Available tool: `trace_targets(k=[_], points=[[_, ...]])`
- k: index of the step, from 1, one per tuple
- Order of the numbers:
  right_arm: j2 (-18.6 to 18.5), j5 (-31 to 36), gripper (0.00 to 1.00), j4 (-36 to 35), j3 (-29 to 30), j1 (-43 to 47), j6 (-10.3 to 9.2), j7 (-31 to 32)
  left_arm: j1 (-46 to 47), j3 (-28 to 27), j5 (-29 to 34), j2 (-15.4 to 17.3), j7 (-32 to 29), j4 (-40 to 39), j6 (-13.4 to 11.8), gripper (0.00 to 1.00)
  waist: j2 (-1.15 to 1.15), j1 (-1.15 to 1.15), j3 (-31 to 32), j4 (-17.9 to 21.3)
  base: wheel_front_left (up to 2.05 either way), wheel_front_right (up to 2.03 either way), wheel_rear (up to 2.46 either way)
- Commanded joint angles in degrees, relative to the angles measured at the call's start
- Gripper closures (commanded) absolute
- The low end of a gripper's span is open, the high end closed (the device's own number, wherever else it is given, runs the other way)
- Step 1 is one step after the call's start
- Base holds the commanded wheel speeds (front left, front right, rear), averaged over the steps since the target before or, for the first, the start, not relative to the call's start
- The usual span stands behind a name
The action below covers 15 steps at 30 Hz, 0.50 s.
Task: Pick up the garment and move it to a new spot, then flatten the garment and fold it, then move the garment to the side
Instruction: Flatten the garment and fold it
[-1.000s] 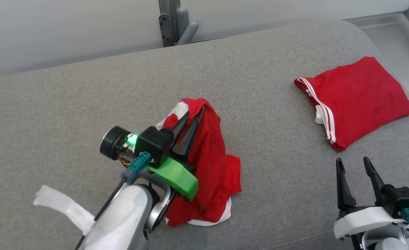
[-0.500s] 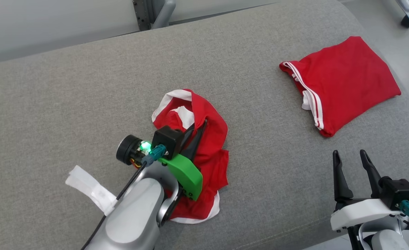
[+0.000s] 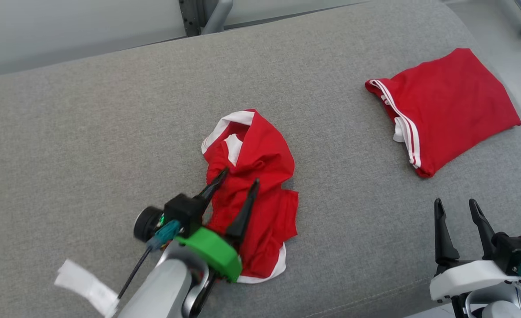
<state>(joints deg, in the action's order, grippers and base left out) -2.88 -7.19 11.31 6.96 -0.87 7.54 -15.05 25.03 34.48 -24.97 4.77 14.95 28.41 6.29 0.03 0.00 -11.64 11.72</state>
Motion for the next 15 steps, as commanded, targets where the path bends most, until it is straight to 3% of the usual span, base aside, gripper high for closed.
trace_targets(k=[1, 6, 10, 15], points=[[-0.04, 0.34, 0.0, -0.1, 0.4, 1.12, -0.11, -0.18, -3.48, -0.8, -0.63, 2.23, 0.22, -2.81, -0.27, 0.0, -0.03, 0.0, 1.6, -1.38, 0.0, 0.0, 0.0], [-0.04, 0.86, 0.0, -0.45, 1.24, 2.87, -0.11, -0.18, -13.07, -2.6, -1.02, 9.2, -0.11, -13.38, -1.48, 0.0, -0.03, 0.0, 3.02, -3.73, 0.0, 0.0, 0.0], [-0.05, 1.65, 0.0, -0.63, 1.02, 3.47, -0.11, -0.18, -17.53, -2.66, -1.09, 14.16, -1.78, -17.04, -1.17, 0.0, -0.03, 0.0, 3.31, -5.67, 0.0, 0.0, 0.0], [-0.08, 2.54, 0.0, -0.62, 0.67, 2.73, -0.11, -0.18, -19.51, -1.23, -7.02, 14.21, -3.51, -17.03, 0.57, 0.0, -0.03, 0.0, 3.32, -6.63, 0.0, 0.0, 0.0]])
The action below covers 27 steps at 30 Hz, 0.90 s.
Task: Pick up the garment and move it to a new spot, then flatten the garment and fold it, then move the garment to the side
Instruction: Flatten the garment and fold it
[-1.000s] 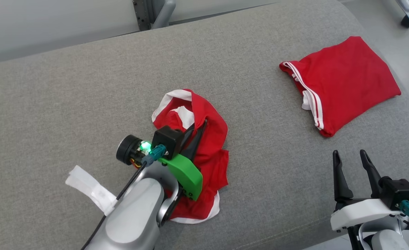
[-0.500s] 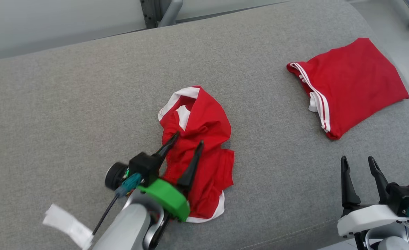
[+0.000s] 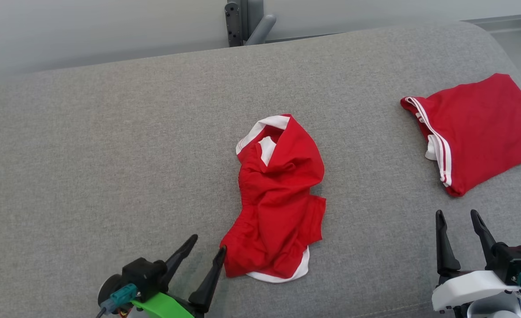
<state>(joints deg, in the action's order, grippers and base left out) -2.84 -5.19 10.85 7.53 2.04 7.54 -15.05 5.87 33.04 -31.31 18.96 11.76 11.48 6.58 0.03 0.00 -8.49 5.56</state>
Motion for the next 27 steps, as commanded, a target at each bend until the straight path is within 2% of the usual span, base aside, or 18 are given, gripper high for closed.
trace_targets(k=[1, 4, 9, 21, 22, 23, 27], points=[[-0.12, 0.54, 0.0, -0.16, 0.1, -0.18, -0.11, -0.18, -0.35, 0.21, -0.69, 0.02, -0.32, -0.1, 0.28, 0.0, -0.03, 0.0, 0.17, -0.47, 0.0, 0.0, 0.0], [-0.1, 0.81, 0.0, -0.47, -0.01, -0.63, -0.11, -0.18, 1.04, 2.94, -4.21, 0.39, -2.06, 0.7, 0.86, 0.0, -0.03, 0.0, -0.61, -0.64, 0.0, 0.0, 0.0], [-0.1, 0.7, 0.0, -0.42, -0.36, -0.72, -0.11, -0.18, 5.05, 6.22, -6.79, 0.72, -1.09, 2.83, 0.97, 0.0, -0.03, 0.0, -1.64, -0.31, 0.0, 0.0, 0.0], [-0.1, -0.07, 0.0, 0.08, -0.51, -1.88, -0.11, -0.18, 11.75, 16.79, -18.05, 4.94, -2.54, 6.13, 0.99, 0.0, -0.03, 0.0, -3.13, 2.41, 0.0, 0.0, 0.0], [-0.1, -0.16, 0.0, 0.11, -0.49, -1.9, -0.11, -0.18, 12.18, 17.53, -18.51, 5.01, -2.41, 6.33, 1.0, 0.68, -0.03, 0.0, -3.19, 2.53, 0.0, 0.0, 0.0], [-0.1, -0.26, 0.0, 0.14, -0.44, -1.88, -0.11, -0.18, 12.64, 18.29, -19.24, 5.03, -2.34, 6.35, 1.0, 1.0, -0.03, 0.0, -3.22, 2.63, 0.0, 0.0, 0.0], [-0.1, -0.61, 0.0, 0.27, -0.54, -2.08, -0.11, -0.18, 14.21, 20.35, -21.77, 5.45, -1.12, 4.44, 1.0, 1.0, -0.03, 0.0, -3.25, 3.02, 0.0, 0.0, 0.0]])
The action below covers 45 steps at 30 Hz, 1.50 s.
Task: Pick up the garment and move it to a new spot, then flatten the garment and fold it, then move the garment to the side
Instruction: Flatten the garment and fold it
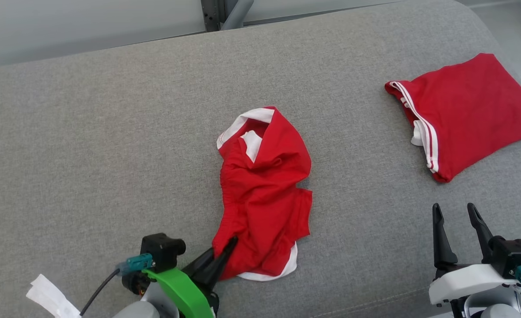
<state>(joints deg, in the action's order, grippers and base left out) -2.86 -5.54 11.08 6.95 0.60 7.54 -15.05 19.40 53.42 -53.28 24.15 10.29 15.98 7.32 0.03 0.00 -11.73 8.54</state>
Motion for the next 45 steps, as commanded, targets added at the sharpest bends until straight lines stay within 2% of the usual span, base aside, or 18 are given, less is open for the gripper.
trace_targets(k=[1, 5, 8, 10, 14, 16, 17, 23, 25, 28, 31, 39, 45], points=[[-0.08, -0.36, 0.0, 0.0, 0.07, -0.68, -0.11, -0.18, 1.18, 0.33, -0.6, 0.33, 0.35, -1.06, 0.25, 1.0, -0.03, 0.0, 0.01, 0.1, 0.0, 0.0, 0.0], [-0.08, -0.96, 0.0, 0.1, -0.07, -0.78, -0.11, -0.18, 3.56, 1.26, -4.34, -0.43, 0.33, -7.79, 0.26, 1.0, -0.03, 0.0, 0.22, 0.41, 0.0, 0.0, 0.0], [-0.07, -1.7, 0.0, 0.36, -0.49, -0.96, -0.11, -0.18, 6.17, 0.47, -4.57, -1.27, 0.54, -11.54, 0.04, 1.0, -0.03, 0.0, 0.52, 0.9, 0.0, 0.0, 0.0], [-0.09, -2.36, 0.0, 0.58, -0.87, -1.03, -0.11, -0.18, 8.38, -0.3, -3.75, -2.61, 0.25, -13.19, -1.78, 1.0, -0.03, 0.0, 0.72, 1.4, 0.0, 0.0, 0.0], [-0.07, -3.55, 0.0, 1.03, -1.47, -1.02, -0.11, -0.18, 12.76, -2.46, -2.95, -7.12, 0.25, -14.61, -6.74, 1.0, -0.03, 0.0, 0.59, 2.33, 0.0, 0.0, 0.0], [-0.07, -4.06, 0.0, 1.18, -1.83, -1.09, -0.11, -0.18, 14.91, -4.21, -1.22, -9.23, 1.47, -13.71, -10.44, 1.0, -0.03, 0.0, 0.41, 2.9, 0.0, 0.0, 0.0], [-0.07, -4.06, 0.0, 1.18, -1.83, -1.09, -0.11, -0.18, 14.91, -4.21, -1.22, -9.23, 1.47, -13.71, -10.44, 1.0, -0.03, 0.0, 0.41, 2.9, 0.0, 0.0, 0.0], [-0.1, -5.17, 0.0, 1.58, -2.14, -1.03, -0.11, -0.18, 17.82, -12.5, 3.18, -16.17, 4.56, -10.66, -22.85, 1.0, -0.03, 0.0, -0.06, 4.06, 0.0, 0.0, 0.0], [-0.06, -5.29, 0.0, 1.71, -2.15, -1.12, -0.11, -0.18, 16.56, -15.43, 5.0, -17.08, 4.84, -9.79, -26.21, 1.0, -0.03, 0.0, -0.14, 4.28, 0.0, 0.0, 0.0], [-0.08, -5.57, 0.0, 1.82, -1.98, -1.38, -0.11, -0.18, 13.05, -18.07, 7.14, -16.79, 4.84, -6.84, -28.99, 1.0, -0.03, 0.0, -0.34, 4.28, 0.0, 0.0, 0.0], [-0.07, -5.6, 0.0, 1.99, -2.17, -1.55, -0.11, -0.18, 8.96, -19.94, 8.25, -15.2, 4.86, -2.22, -29.87, 1.0, -0.03, 0.0, -0.57, 3.97, 0.0, 0.0, 0.0], [-0.05, -4.5, 0.0, 2.34, -1.54, -0.62, -0.11, -0.18, -4.21, -25.73, 8.82, -11.36, 4.89, 5.44, -28.65, 1.0, -0.03, 0.0, -0.52, 1.75, 0.0, 0.0, 0.0], [-0.07, -3.12, 0.0, 2.3, -1.57, -0.11, -0.11, -0.18, -10.48, -28.57, 8.57, -11.35, 4.88, 7.58, -27.07, 1.0, -0.03, 0.0, -0.13, -1.02, 0.0, 0.0, 0.0]])
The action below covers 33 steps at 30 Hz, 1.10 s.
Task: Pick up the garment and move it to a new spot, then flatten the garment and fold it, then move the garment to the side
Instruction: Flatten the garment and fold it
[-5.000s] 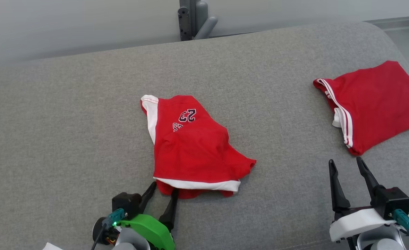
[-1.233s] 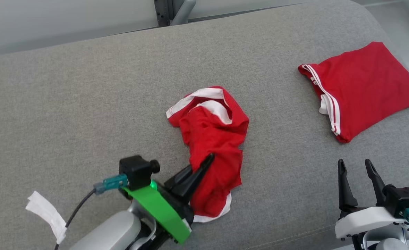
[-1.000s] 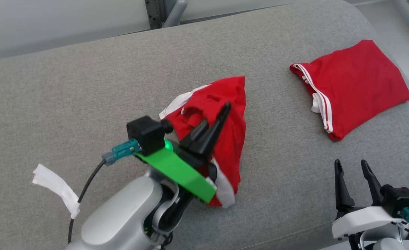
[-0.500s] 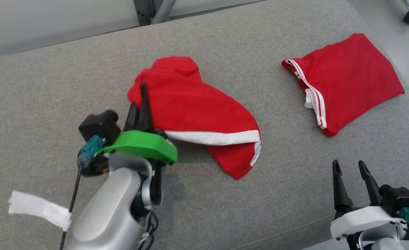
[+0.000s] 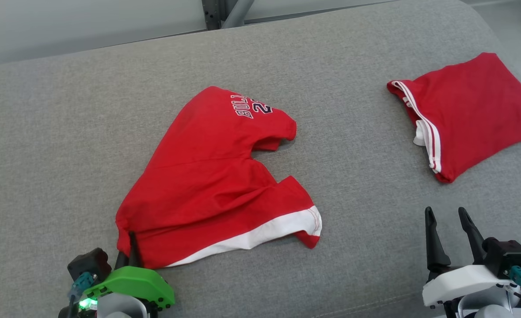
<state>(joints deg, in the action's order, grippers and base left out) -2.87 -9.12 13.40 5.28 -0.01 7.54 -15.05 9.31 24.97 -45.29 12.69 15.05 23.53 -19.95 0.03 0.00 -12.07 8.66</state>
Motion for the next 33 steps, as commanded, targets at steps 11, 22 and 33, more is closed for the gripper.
trace_targets(k=[11, 22, 33], points=[[-0.08, 1.4, 0.0, 0.01, -0.13, 0.19, -0.11, -0.18, 1.6, 0.61, 5.17, -2.77, 0.14, -2.59, 1.88, 0.0, -0.03, 0.0, 0.48, -4.66, 0.0, 0.0, 0.0], [-0.07, 1.13, 0.0, 0.04, -0.09, 1.56, -0.11, -0.18, -2.99, 2.75, 6.41, 3.17, -2.97, -8.42, 3.55, 0.0, -0.03, 0.0, 1.26, -3.91, 0.0, 0.0, 0.0], [-0.08, 0.96, 0.0, 0.1, -0.05, 0.83, -0.11, -0.18, -9.21, 4.79, 8.24, 8.75, -9.54, -21.79, -0.92, 0.0, -0.03, 0.0, 0.63, -2.98, 0.0, 0.0, 0.0]])
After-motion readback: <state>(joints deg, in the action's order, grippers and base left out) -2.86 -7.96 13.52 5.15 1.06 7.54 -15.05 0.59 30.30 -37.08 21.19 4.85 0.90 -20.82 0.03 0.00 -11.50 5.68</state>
